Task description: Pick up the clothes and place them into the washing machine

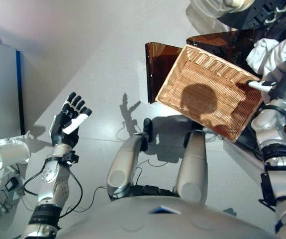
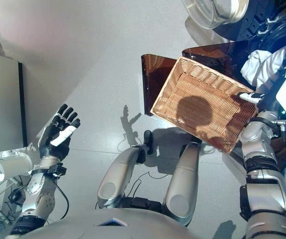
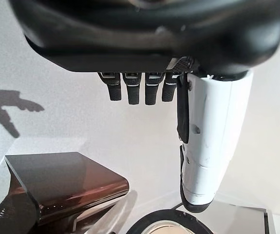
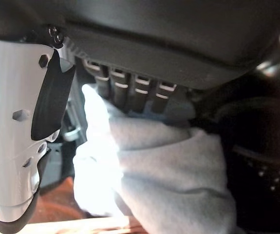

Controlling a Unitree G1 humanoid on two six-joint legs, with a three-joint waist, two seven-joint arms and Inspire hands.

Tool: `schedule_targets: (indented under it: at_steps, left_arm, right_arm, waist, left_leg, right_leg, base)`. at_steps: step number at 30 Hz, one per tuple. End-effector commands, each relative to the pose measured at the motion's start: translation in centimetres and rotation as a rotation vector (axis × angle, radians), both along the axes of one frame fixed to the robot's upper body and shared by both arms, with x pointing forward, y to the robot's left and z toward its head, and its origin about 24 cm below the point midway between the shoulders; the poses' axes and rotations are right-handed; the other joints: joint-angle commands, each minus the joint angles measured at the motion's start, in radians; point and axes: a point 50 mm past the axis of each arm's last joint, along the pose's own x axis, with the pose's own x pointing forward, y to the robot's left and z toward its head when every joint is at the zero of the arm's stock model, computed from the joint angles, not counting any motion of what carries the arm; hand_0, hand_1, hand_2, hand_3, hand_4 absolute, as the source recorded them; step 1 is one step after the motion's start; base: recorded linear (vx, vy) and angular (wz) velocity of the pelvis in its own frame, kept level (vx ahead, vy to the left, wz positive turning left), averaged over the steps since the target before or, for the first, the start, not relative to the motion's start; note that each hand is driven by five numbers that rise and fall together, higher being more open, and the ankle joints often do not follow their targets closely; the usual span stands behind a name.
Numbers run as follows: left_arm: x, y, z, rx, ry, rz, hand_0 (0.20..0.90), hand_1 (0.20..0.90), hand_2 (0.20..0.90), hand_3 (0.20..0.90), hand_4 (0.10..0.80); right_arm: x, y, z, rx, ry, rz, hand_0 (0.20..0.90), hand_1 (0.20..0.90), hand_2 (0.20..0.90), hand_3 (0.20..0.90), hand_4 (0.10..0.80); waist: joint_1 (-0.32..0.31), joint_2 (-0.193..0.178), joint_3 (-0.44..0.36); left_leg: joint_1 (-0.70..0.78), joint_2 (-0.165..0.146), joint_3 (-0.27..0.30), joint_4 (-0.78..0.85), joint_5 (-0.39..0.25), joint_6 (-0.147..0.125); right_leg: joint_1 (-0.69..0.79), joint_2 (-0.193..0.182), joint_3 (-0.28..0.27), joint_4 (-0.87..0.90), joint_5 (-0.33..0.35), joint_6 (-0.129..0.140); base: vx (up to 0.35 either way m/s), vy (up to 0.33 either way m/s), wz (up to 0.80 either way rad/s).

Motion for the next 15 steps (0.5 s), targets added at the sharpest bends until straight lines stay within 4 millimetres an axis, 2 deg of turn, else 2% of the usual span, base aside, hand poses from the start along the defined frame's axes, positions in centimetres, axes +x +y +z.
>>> schedule_targets:
  at_steps: [1,3,5,8,10,13,15]
  left_arm:
    - [-1.8,2.9,1.6,0.091,-0.083,0.121,0.900,0.900,0.900,0.900,0.800]
    - [-1.5,2.8,1.6,0.089,-0.084,0.120,0.900,0.900,0.900,0.900,0.800]
    - [-1.4,2.8,1.6,0.083,-0.087,0.121,0.900,0.900,0.900,0.900,0.800]
    - [-1.4,2.8,1.7,0.079,-0.087,0.111,0.900,0.900,0.900,0.900,0.800]
    - [-1.3,2.7,1.8,0.076,-0.090,0.103,0.900,0.900,0.900,0.900,0.800]
    - [-1.4,2.8,2.2,0.081,-0.102,0.083,0.900,0.900,0.900,0.900,0.800]
    - [-1.5,2.8,2.2,0.081,-0.095,0.079,0.900,0.900,0.900,0.900,0.800]
  right_arm:
    - [-1.4,-0.6,-0.7,-0.025,-0.027,-0.037,0.900,0.900,0.900,0.900,0.800]
    - [-1.8,-0.6,-2.6,0.108,-0.018,-0.116,0.900,0.900,0.900,0.900,0.800]
    - [-1.6,-0.6,-3.2,0.132,0.015,-0.133,0.900,0.900,0.900,0.900,0.800]
    - [-1.3,-0.7,-3.9,0.072,0.163,-0.126,0.900,0.900,0.900,0.900,0.800]
    - [-1.3,-0.9,-4.0,0.057,0.199,-0.138,0.900,0.900,0.900,0.900,0.800]
    - [-0.6,-1.4,-3.2,-0.080,0.317,-0.138,0.900,0.900,0.900,0.900,0.800]
    - [0.0,-1.1,-2.6,-0.021,0.246,-0.133,0.900,0.900,0.900,0.900,0.800]
  waist:
    - [-0.021,-0.017,-0.092]
    - [-0.017,-0.016,-0.093]
    - [-0.012,-0.014,-0.094]
    - [-0.002,-0.009,-0.096]
    - [0.002,-0.006,-0.097]
    - [0.017,0.004,-0.097]
    - [0.018,0.008,-0.092]
  left_leg:
    - [-0.072,0.008,0.015,-0.049,0.070,-0.018]
    - [-0.073,0.009,0.017,-0.049,0.069,-0.017]
    - [-0.074,0.009,0.017,-0.048,0.069,-0.018]
    - [-0.077,0.010,0.019,-0.051,0.073,-0.019]
    - [-0.077,0.010,0.018,-0.053,0.074,-0.019]
    - [-0.077,0.005,0.016,-0.062,0.081,-0.021]
    - [-0.078,0.004,0.017,-0.063,0.084,-0.021]
  right_leg:
    - [-0.027,0.017,-0.010,-0.008,0.037,-0.035]
    - [-0.025,0.017,-0.011,-0.013,0.038,-0.037]
    - [-0.026,0.017,-0.011,-0.013,0.039,-0.036]
    - [-0.026,0.015,-0.014,-0.019,0.043,-0.037]
    - [-0.026,0.014,-0.015,-0.019,0.044,-0.036]
    - [-0.028,0.011,-0.016,-0.021,0.046,-0.033]
    - [-0.029,0.011,-0.016,-0.021,0.047,-0.033]
  base:
    - [0.000,0.000,0.00]
    - [0.000,0.000,0.00]
    - [0.000,0.000,0.00]
    - [0.000,0.000,0.00]
    - [-0.001,0.000,-0.02]
    - [0.000,0.000,0.00]
    - [0.000,0.000,0.00]
